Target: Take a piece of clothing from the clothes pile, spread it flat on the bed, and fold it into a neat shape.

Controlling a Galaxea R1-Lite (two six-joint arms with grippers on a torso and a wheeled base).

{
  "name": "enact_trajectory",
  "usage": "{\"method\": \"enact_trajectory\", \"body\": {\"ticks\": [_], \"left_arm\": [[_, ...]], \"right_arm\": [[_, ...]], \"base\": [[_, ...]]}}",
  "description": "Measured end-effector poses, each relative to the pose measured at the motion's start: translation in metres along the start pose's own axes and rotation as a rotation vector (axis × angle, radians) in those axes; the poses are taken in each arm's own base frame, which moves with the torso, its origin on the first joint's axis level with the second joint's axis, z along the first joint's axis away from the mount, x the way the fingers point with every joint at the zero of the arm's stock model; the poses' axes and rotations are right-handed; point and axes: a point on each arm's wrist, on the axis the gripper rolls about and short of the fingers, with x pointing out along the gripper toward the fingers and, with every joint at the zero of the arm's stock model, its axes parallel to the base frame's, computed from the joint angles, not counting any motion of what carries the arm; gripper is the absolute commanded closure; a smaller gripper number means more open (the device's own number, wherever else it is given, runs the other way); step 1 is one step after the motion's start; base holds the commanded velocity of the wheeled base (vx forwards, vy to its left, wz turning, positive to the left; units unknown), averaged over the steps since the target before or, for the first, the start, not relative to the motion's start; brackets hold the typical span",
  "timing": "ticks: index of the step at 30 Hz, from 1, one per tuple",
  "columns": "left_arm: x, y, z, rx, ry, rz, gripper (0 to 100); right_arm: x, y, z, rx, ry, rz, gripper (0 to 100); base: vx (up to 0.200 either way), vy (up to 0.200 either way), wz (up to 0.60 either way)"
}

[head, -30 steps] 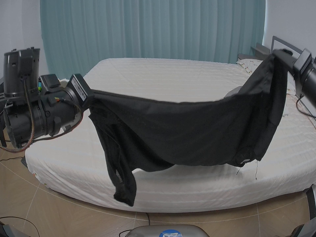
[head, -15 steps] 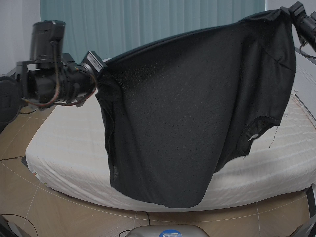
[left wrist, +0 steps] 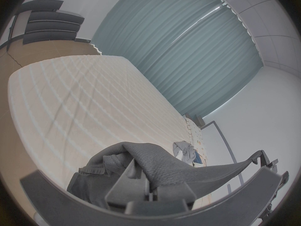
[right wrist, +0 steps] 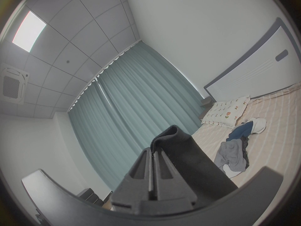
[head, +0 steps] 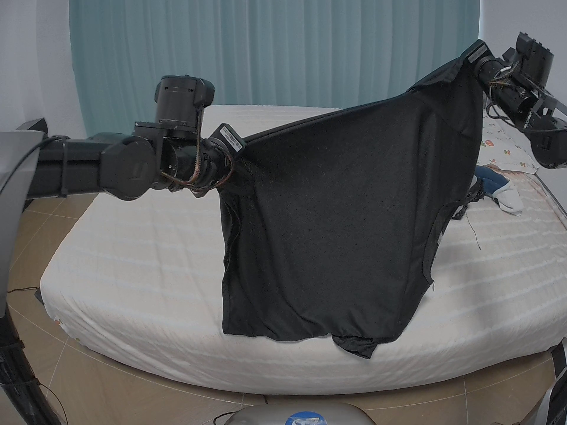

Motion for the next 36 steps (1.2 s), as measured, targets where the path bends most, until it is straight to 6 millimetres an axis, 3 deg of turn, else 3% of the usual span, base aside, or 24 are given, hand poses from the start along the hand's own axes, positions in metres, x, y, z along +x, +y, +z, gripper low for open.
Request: {"method": "enact_trajectory", "body": {"ticks": [14,22,23,24,25,31,36], "left_arm": [[0.090,0.040,-0.042,0.003,0.049,0.087,100],[0.128,0.060,-0.056,-0.054,0.048,0.115,100],[0.133,0.062,-0.056,-0.070,0.044,0.117,100],[0.137,0.064,-0.057,-0.083,0.041,0.118,100],[0.141,0.067,-0.058,-0.091,0.039,0.120,0],[0.166,0.086,-0.063,-0.107,0.033,0.148,0],[0.179,0.116,-0.068,-0.095,0.068,0.259,0]], "right_arm": [[0.017,-0.080,-0.130,-0.072,0.226,-0.157,100],[0.021,-0.118,-0.187,-0.048,0.300,-0.227,100],[0.021,-0.122,-0.193,-0.046,0.309,-0.236,0],[0.022,-0.126,-0.199,-0.044,0.317,-0.242,0],[0.022,-0.129,-0.203,-0.041,0.323,-0.245,0],[0.023,-0.149,-0.234,-0.033,0.368,-0.271,0],[0.019,-0.170,-0.258,-0.055,0.426,-0.323,0]], "base": [[0.000,0.000,0.00],[0.000,0.000,0.00],[0.000,0.000,0.00],[0.000,0.000,0.00],[0.000,0.000,0.00],[0.000,0.000,0.00],[0.000,0.000,0.00]]}}
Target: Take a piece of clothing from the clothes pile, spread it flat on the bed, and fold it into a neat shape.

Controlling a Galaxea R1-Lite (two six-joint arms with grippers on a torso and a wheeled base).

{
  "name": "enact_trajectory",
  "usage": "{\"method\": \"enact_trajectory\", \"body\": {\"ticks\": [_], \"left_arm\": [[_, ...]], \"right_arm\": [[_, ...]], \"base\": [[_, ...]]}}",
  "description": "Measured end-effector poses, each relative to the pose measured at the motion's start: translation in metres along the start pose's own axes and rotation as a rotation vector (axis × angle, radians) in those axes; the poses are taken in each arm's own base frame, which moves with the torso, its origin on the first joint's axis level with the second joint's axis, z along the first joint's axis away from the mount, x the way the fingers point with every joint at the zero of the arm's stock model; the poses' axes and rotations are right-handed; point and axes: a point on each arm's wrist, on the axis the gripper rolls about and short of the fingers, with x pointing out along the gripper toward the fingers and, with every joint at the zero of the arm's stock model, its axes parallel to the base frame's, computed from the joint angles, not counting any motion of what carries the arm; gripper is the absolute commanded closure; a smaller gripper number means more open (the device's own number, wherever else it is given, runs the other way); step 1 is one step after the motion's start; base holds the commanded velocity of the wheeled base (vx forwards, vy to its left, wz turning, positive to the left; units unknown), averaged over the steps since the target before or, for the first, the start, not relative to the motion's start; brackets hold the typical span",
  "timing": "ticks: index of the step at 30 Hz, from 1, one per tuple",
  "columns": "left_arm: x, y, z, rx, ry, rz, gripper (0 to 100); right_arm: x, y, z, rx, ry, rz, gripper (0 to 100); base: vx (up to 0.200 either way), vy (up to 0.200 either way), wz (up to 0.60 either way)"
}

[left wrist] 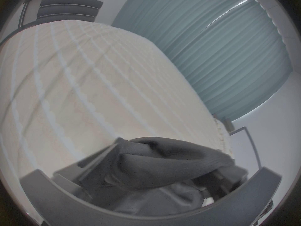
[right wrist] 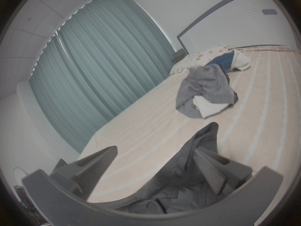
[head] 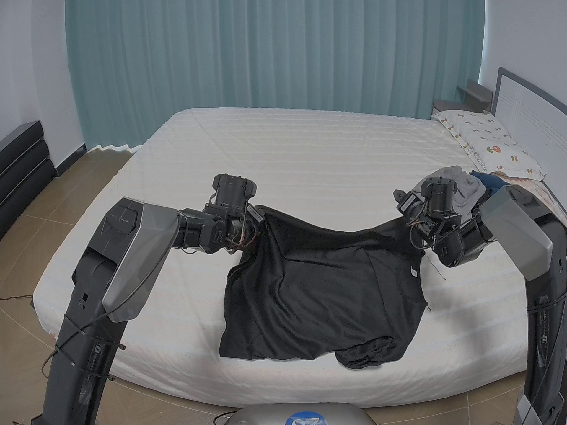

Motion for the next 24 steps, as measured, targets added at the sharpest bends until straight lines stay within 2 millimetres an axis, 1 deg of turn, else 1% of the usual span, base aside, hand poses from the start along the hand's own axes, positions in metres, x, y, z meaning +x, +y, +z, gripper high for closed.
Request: {"method": "enact_trajectory", "body": {"ticks": [3,5,7,9,13,16,19,21,24], "left_arm": [[0.008,0.018,0.006,0.011,0.010,0.077,0],[0.011,0.027,0.014,0.007,0.006,0.106,0],[0.012,0.033,0.020,0.000,-0.001,0.122,0],[0.014,0.038,0.026,-0.007,-0.008,0.132,0],[0.015,0.044,0.033,-0.019,-0.017,0.141,0],[0.016,0.049,0.039,-0.027,-0.021,0.149,0],[0.016,0.055,0.041,-0.023,-0.008,0.175,0],[0.016,0.058,0.040,-0.014,0.018,0.201,0],[0.013,0.063,0.041,-0.008,0.057,0.228,0]], "right_arm": [[0.004,-0.015,-0.009,-0.017,0.050,-0.055,0],[0.006,-0.023,-0.007,-0.009,0.051,-0.073,0],[0.009,-0.029,0.000,0.016,0.035,-0.080,0],[0.012,-0.029,0.010,0.075,-0.003,-0.066,0],[0.017,-0.020,0.030,0.203,-0.071,-0.012,0],[0.020,-0.018,0.042,0.227,-0.097,0.000,0],[0.021,-0.022,0.042,0.226,-0.077,-0.012,0],[0.019,-0.027,0.036,0.219,-0.034,-0.021,0],[0.012,-0.042,0.023,0.205,0.055,-0.048,0]], "base": [[0.000,0.000,0.00],[0.000,0.000,0.00],[0.000,0.000,0.00],[0.000,0.000,0.00],[0.000,0.000,0.00],[0.000,0.000,0.00],[0.000,0.000,0.00],[0.000,0.000,0.00],[0.000,0.000,0.00]]}}
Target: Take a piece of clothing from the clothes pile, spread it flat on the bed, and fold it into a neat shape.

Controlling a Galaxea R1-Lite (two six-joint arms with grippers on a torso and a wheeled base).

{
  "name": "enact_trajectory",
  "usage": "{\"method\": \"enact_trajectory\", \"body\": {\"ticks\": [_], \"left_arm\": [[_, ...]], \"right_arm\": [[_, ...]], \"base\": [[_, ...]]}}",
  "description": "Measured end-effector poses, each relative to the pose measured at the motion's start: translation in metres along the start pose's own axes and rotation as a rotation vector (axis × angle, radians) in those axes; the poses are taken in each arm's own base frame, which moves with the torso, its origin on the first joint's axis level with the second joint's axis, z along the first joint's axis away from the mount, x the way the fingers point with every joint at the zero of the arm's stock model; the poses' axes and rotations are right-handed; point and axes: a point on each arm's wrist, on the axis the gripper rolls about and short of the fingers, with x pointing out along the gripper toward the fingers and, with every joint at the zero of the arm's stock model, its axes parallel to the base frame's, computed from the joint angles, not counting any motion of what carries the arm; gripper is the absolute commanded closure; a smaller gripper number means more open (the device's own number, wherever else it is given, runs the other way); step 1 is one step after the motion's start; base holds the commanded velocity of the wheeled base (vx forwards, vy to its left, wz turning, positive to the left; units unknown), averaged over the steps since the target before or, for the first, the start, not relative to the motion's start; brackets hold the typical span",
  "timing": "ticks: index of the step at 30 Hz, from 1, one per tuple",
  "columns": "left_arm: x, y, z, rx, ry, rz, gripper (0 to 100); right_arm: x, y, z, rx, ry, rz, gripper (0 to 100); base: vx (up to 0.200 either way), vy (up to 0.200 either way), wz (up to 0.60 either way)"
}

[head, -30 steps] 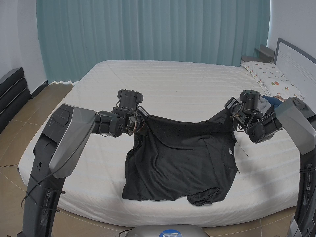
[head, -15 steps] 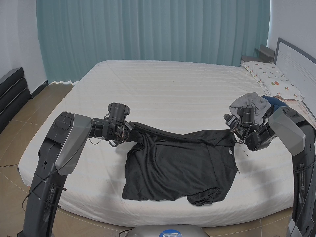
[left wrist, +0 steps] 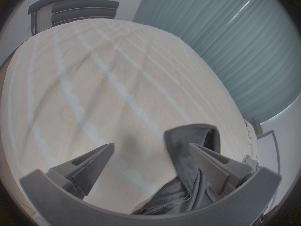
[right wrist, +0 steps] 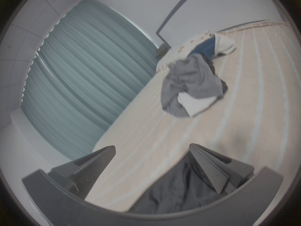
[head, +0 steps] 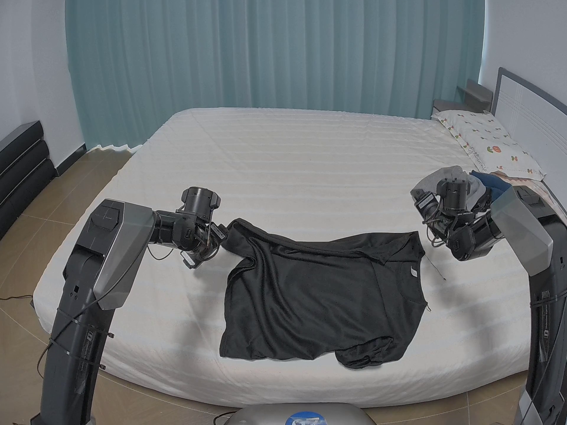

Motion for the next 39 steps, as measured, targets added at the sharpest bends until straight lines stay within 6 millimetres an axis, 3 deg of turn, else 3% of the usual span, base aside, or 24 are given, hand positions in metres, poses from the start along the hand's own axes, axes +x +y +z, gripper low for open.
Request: {"method": "enact_trajectory", "body": {"ticks": [6,14,23,28,33,39], "left_arm": [[-0.017,0.009,0.005,-0.002,0.085,-0.005,0],[-0.049,0.033,-0.009,0.005,0.169,-0.022,0],[-0.095,0.065,-0.052,0.044,0.219,-0.097,0],[-0.126,0.081,-0.087,0.087,0.266,-0.132,0],[-0.149,0.082,-0.110,0.093,0.299,-0.177,0],[-0.157,0.081,-0.119,0.117,0.298,-0.175,0]], "right_arm": [[-0.031,-0.033,-0.012,-0.040,0.180,-0.065,0],[-0.080,-0.052,-0.012,-0.085,0.293,-0.079,0],[-0.137,-0.069,-0.019,-0.126,0.403,-0.096,0],[-0.174,-0.082,-0.028,-0.146,0.492,-0.123,0],[-0.204,-0.088,-0.036,-0.176,0.560,-0.122,0],[-0.214,-0.087,-0.037,-0.183,0.573,-0.111,0]], "base": [[0.000,0.000,0.00],[0.000,0.000,0.00],[0.000,0.000,0.00],[-0.200,0.000,0.00],[-0.160,0.000,0.00],[0.000,0.000,0.00]]}}
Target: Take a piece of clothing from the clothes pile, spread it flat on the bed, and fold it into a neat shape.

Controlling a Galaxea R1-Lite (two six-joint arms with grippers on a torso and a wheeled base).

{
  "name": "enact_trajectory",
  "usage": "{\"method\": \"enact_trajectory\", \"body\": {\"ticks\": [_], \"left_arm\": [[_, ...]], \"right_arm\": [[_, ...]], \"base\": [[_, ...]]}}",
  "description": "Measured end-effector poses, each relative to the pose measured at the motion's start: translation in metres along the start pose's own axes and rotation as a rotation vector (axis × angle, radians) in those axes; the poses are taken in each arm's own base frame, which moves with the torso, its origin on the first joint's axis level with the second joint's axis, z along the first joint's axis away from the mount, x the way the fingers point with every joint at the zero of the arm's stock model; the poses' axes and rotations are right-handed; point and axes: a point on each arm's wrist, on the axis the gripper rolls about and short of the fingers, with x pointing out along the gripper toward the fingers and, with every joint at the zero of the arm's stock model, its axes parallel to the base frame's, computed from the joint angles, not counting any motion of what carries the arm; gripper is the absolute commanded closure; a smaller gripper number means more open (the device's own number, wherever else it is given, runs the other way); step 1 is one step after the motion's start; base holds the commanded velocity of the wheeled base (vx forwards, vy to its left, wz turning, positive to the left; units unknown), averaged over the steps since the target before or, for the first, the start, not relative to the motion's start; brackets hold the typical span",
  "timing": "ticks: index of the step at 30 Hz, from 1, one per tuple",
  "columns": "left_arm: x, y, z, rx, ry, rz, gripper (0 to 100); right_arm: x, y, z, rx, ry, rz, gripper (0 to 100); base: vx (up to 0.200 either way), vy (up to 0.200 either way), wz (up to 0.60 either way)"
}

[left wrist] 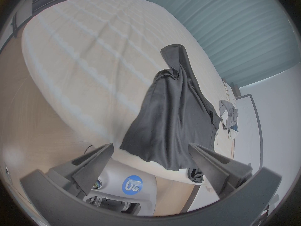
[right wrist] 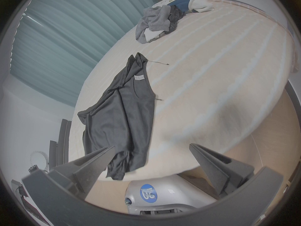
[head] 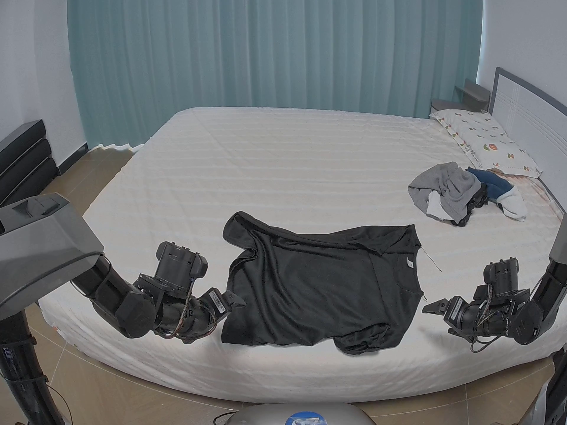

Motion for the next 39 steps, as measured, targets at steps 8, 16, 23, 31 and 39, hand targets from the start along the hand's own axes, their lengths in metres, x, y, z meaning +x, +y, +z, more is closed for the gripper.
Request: {"method": "enact_trajectory", "body": {"ticks": [8,16,23,31,39], "left_arm": [[0.018,-0.004,-0.007,0.036,-0.093,0.078,0],[0.041,-0.010,-0.012,0.064,-0.105,0.102,0],[0.059,-0.015,-0.011,0.074,-0.126,0.112,0],[0.070,-0.017,-0.010,0.109,-0.140,0.123,0],[0.077,-0.016,-0.014,0.146,-0.159,0.154,100]], "right_arm": [[-0.001,0.002,-0.004,-0.009,0.010,0.006,0],[0.000,0.004,-0.004,-0.013,0.012,0.012,0],[0.000,0.005,-0.004,-0.013,0.011,0.014,0],[0.000,0.005,-0.004,-0.009,0.011,0.012,0],[0.001,0.006,-0.004,-0.012,0.012,0.016,0]], "base": [[0.000,0.000,0.00],[0.000,0.000,0.00],[0.000,0.000,0.00],[0.000,0.000,0.00],[0.000,0.000,0.00]]}}
